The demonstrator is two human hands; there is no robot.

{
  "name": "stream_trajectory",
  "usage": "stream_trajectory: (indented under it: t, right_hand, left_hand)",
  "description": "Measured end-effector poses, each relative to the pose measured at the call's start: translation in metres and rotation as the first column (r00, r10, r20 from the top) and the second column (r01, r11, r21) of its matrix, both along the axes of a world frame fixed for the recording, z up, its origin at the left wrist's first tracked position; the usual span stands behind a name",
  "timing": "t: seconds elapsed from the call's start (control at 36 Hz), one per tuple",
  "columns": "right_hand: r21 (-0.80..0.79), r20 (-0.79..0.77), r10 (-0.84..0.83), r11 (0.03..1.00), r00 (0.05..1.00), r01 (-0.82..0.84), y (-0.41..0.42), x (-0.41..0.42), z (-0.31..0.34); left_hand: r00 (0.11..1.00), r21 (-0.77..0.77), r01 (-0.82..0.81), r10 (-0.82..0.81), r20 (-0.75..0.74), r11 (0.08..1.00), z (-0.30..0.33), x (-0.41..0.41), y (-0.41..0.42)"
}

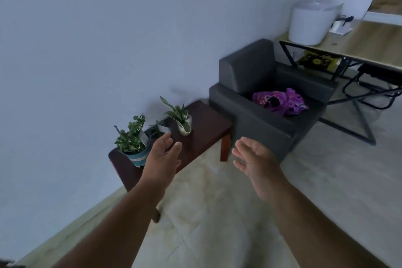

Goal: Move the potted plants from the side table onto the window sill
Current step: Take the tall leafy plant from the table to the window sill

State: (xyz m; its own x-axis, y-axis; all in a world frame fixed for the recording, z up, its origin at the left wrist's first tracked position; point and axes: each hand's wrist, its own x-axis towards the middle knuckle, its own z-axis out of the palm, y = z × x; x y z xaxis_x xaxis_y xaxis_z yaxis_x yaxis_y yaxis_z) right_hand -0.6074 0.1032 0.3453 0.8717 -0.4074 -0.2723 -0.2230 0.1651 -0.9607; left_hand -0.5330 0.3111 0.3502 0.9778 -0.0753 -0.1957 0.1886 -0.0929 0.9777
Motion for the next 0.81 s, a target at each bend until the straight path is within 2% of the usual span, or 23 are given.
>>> stream_trajectory:
  t: [0.11,0.25,0.42,0.61,0.81]
  right_hand:
    - [-0.009,-0.03,0.073,0.997,0.997,-0.073,-0.06,0.053,-0.009]
    - [-0.005,-0.072,0.119,0.993,0.99,-0.12,-0.091,0.116,-0.021]
    - [0.022,-0.13,0.177,0.984,0.976,-0.175,-0.104,0.199,-0.046]
    - [-0.024,-0.219,0.26,0.962,0.94,-0.272,-0.104,0.302,-0.09]
    - [-0.024,-0.376,0.305,0.941,0.875,-0.338,-0.098,0.401,-0.151]
  left_hand:
    - [0.997,-0.001,-0.053,0.053,-0.048,0.999,-0.012,0.043,-0.046]
    - [0.988,0.019,-0.13,0.131,-0.087,0.991,-0.03,0.087,-0.072]
    - [0.967,0.034,-0.22,0.223,-0.121,0.975,-0.058,0.159,-0.086]
    - [0.94,0.004,-0.28,0.275,-0.205,0.96,-0.127,0.263,-0.085]
    - [0.873,0.049,-0.33,0.325,-0.364,0.943,-0.195,0.356,-0.083]
